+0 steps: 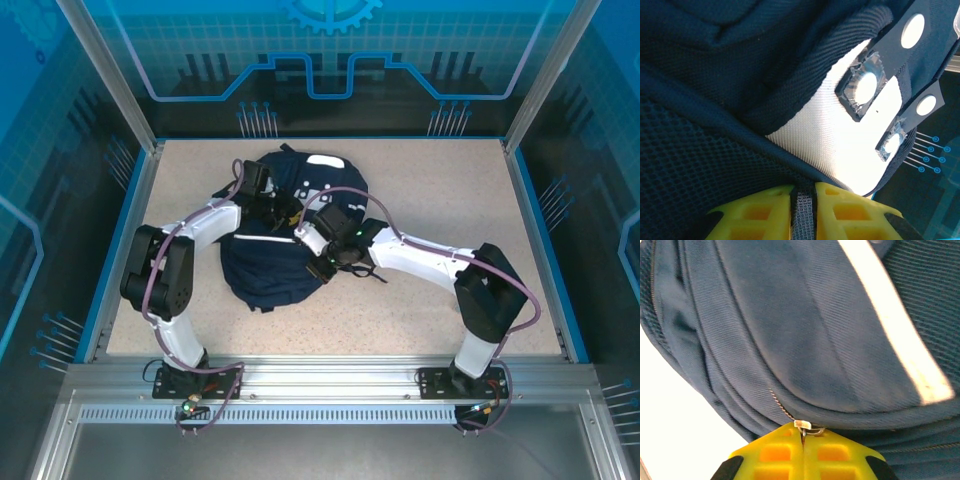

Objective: Pack the student bag
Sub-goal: Unzip the student bag at the top-center of the table.

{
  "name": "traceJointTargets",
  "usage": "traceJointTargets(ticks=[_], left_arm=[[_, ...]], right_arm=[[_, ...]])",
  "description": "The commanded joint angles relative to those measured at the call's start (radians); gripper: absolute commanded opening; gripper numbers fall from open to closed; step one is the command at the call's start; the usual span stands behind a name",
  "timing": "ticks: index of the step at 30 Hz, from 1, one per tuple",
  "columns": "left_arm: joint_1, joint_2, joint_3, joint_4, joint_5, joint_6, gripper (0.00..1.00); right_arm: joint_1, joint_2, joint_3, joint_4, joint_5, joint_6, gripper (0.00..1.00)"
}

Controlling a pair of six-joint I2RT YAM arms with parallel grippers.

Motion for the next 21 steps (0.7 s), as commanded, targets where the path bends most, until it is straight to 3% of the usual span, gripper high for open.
traceJointTargets(ticks=[1,5,8,12,14,21], left_arm=[[-0.011,0.079,-0.045,0.013,-0.127,-0.073,0.18],[-0.010,0.057,-0.040,0.017,-0.117,-0.057,0.20],[-0.009,0.009,-0.026,0.001,-0.093,-0.020,0.29],[-0.009,-0.079,0.014,-0.091,-0.066,0.061,0.56],[-0.009,-0.131,0.018,-0.145,-0.081,0.100,0.62],[-0.032,-0.333,-0.105,-0.265,-0.142,0.213,0.69]], right_arm=[[0.059,-0.016,-0.013,-0.005,-0.042,0.043,0.01],[0.049,-0.033,0.026,-0.051,-0.032,0.120,0.06],[0.020,-0.093,0.012,-0.056,-0.042,0.187,0.25],[-0.032,-0.175,-0.024,-0.048,-0.119,0.295,0.54],[-0.053,-0.209,-0.039,-0.043,-0.118,0.363,0.62],[-0.153,-0.253,-0.062,-0.011,-0.120,0.632,0.68]])
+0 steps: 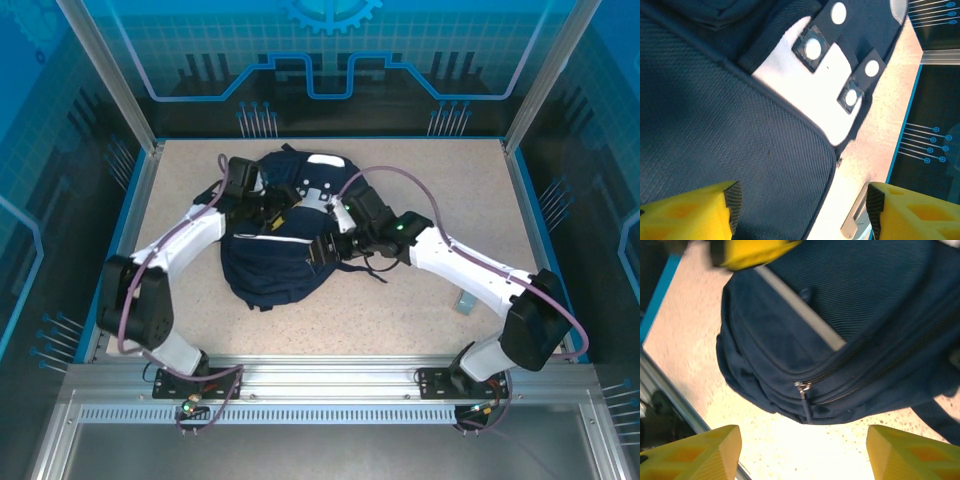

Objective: Pack the student bag
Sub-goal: Unzip the student bag at the top-center of the table.

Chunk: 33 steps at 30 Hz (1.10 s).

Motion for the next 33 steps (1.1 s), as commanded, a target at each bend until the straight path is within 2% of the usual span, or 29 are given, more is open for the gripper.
traceJointTargets(ticks=[1,6,10,14,18,24,33], left_arm=[[-0.035,-0.109,-0.082,-0.131,-0.081,0.098,0.70],[-0.131,-0.282,-0.278,-0.095,-0.153,0.076,0.71],[-0.239,-0.401,-0.348,-0.118,-0.312,0.041,0.68],[-0.342,-0.442,-0.367,-0.120,-0.417,-0.001,0.60],[-0.442,-0.390,-0.332,-0.123,-0.500,-0.029,0.57],[-0.547,-0.224,-0.211,-0.170,-0.583,-0.046,0.49],[-0.562,-0.097,-0.132,-0.209,-0.643,-0.102,0.41]], right_arm=[[-0.045,-0.001,-0.011,0.006,-0.031,0.191,0.68],[-0.101,0.052,0.003,0.022,-0.086,0.302,0.68],[-0.115,0.109,0.050,0.017,-0.146,0.314,0.60],[-0.116,0.135,0.063,0.014,-0.138,0.342,0.57],[-0.123,0.123,0.033,0.033,-0.127,0.371,0.56],[-0.147,0.069,-0.007,0.016,-0.098,0.361,0.57],[-0.179,-0.041,-0.109,0.026,-0.055,0.320,0.75]])
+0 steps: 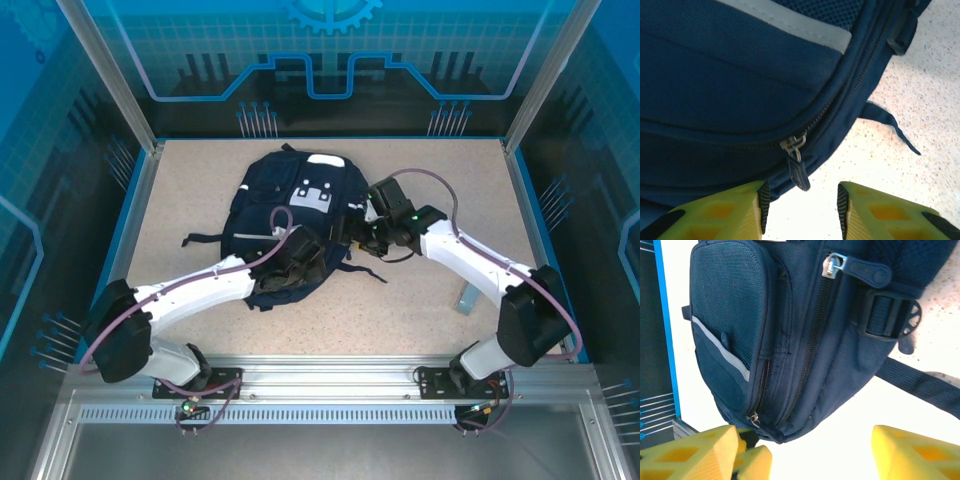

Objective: Pack the student bag
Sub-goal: Unzip the student bag at the top-center of the table.

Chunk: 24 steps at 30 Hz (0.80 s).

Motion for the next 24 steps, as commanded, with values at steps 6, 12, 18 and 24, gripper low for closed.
traceJointTargets(ticks=[6,12,18,24], left_arm=[[-0.003,0.089,0.074,-0.088,-0.077,-0.050,0.39],[-0.003,0.094,0.080,-0.136,-0.101,-0.078,0.30],[-0.004,0.088,0.075,-0.139,-0.103,-0.080,0.21],[-0.004,0.122,0.105,-0.131,-0.100,-0.034,0.21]], right_arm=[[-0.028,-0.085,-0.070,0.013,0.036,-0.023,0.81],[-0.033,-0.075,-0.067,0.000,0.028,-0.025,0.81],[-0.032,-0.062,-0.067,0.005,0.016,-0.014,0.81],[-0.031,-0.055,-0.064,0.007,0.004,-0.009,0.80]])
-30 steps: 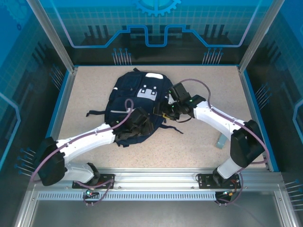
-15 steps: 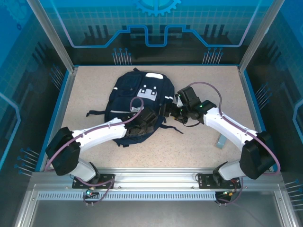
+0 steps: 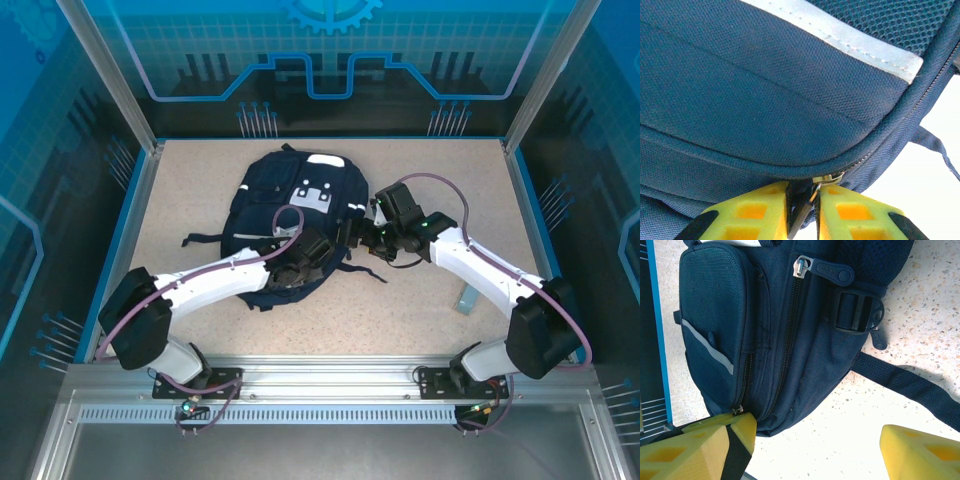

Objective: Pack the student bag
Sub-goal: Unzip the student bag at the top-center of the table.

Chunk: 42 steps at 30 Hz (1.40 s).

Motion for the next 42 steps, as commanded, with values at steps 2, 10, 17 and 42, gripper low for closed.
traceJointTargets(ticks=[2,10,17,42], left_arm=[[-0.004,0.026,0.044,-0.039,-0.030,0.039,0.17],[-0.003,-0.027,0.010,-0.036,-0.054,0.117,0.00],[0.000,-0.132,-0.087,-0.006,-0.040,0.133,0.00],[0.058,-0.236,-0.189,-0.034,-0.044,0.168,0.00]], right_arm=[[-0.008,0.010,-0.003,0.007,-0.022,0.000,0.80],[0.008,0.048,0.019,0.050,-0.066,0.042,0.79],[0.042,0.159,0.104,0.098,-0.152,0.090,0.56],[0.113,0.356,0.276,-0.030,-0.002,0.071,0.11]])
